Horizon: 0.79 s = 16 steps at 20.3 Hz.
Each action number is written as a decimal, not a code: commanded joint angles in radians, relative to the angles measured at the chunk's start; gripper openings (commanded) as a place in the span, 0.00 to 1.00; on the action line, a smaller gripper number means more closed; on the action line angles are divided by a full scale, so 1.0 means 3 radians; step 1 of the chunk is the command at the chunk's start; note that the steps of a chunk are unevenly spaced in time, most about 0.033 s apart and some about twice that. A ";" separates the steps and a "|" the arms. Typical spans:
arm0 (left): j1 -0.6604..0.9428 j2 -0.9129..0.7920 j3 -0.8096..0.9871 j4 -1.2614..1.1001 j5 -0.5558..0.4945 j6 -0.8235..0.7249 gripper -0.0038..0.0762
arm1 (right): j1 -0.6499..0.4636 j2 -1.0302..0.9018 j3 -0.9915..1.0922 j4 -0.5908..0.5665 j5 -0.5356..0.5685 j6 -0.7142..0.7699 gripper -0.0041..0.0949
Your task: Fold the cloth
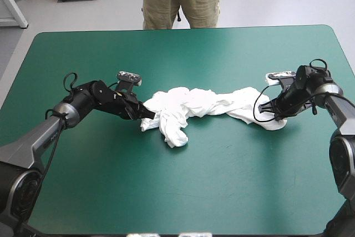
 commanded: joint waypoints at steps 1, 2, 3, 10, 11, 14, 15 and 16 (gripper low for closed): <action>0.0089 -0.0356 -0.0201 0.0073 0.0035 -0.0002 0.04 | 0.0013 -0.0287 -0.0025 0.0214 0.0016 -0.0049 0.03; 0.0151 -0.0481 -0.0329 0.0177 0.0183 -0.0058 0.04 | 0.0013 -0.0513 -0.0040 0.0201 -0.0037 -0.0041 0.03; 0.0185 -0.0528 -0.0387 0.0184 0.0245 -0.0068 0.04 | 0.0013 -0.0615 -0.0054 0.0201 -0.0054 -0.0035 0.03; 0.0322 -0.0961 -0.1700 0.0311 0.1145 -0.0083 0.04 | 0.0013 -0.2013 -0.0758 0.0257 -0.0057 -0.0058 0.03; 0.0322 -0.1028 -0.2047 0.0317 0.1252 -0.0109 0.04 | 0.0013 -0.2217 -0.0958 0.0257 -0.0057 -0.0073 0.03; 0.0322 -0.1131 -0.2742 0.0368 0.1329 -0.0160 0.04 | 0.0013 -0.2545 -0.1298 0.0279 -0.0057 -0.0177 0.03; 0.0322 -0.1176 -0.2974 0.0443 0.1365 -0.0199 0.04 | 0.0013 -0.2664 -0.1416 0.0279 -0.0052 -0.0220 0.03; 0.0322 -0.1184 -0.3098 0.0483 0.1377 -0.0237 0.04 | 0.0013 -0.2720 -0.1469 0.0279 -0.0045 -0.0239 0.03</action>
